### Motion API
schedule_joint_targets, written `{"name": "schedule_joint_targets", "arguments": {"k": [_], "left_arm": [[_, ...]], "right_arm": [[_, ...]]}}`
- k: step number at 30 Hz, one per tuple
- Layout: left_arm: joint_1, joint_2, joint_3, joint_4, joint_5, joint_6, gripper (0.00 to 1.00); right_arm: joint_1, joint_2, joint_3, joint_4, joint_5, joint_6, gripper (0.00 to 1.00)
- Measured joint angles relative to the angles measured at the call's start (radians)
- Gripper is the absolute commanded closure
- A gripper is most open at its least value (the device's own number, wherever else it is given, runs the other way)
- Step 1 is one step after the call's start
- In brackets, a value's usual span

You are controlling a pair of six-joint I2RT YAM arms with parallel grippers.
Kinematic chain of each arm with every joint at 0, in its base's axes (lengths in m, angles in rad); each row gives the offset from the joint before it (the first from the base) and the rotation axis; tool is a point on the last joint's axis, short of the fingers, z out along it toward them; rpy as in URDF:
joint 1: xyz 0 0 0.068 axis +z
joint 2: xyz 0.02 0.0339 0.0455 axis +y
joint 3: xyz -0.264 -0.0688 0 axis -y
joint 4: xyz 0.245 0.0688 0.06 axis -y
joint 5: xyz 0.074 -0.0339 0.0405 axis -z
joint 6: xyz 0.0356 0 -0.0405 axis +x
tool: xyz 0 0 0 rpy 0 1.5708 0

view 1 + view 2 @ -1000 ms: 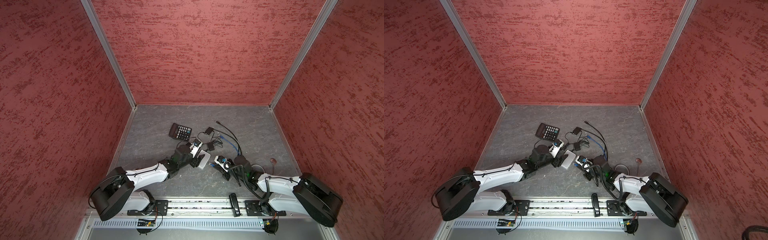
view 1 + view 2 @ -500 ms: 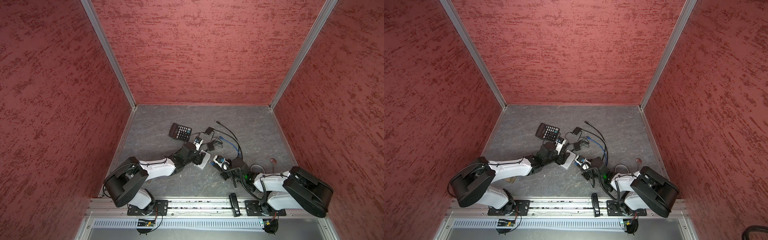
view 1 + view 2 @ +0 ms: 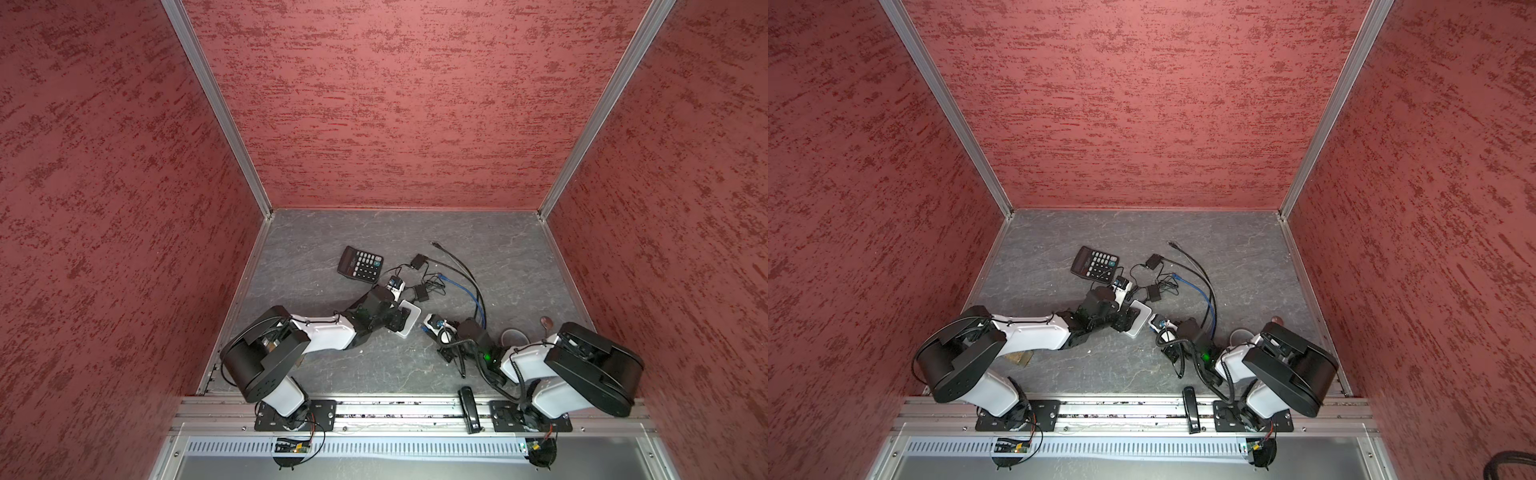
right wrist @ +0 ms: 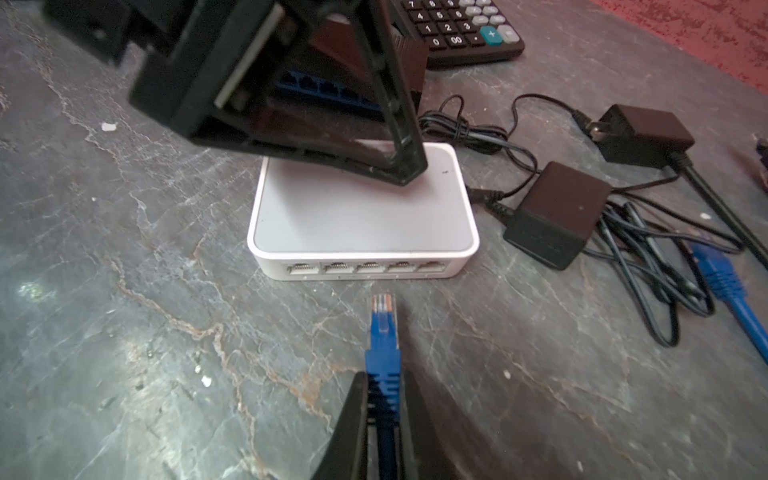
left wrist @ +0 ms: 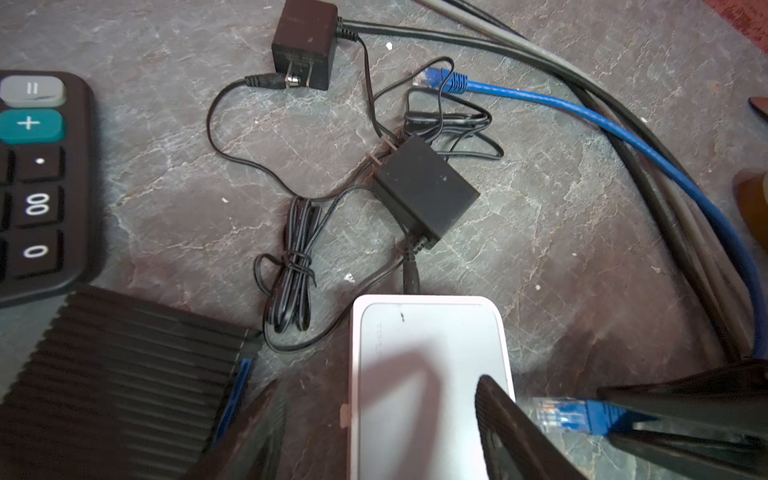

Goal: Insert the plug into the switch port

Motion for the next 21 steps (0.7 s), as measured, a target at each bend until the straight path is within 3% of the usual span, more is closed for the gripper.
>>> {"name": "schedule_joint_targets", "arguments": {"k": [21], "left_arm": [[0.009, 0.052, -0.045, 0.093, 0.055, -0.086, 0.25]], "right_arm": [[0.014, 0.11, 0.014, 0.137, 0.023, -0.014, 1.0]]}}
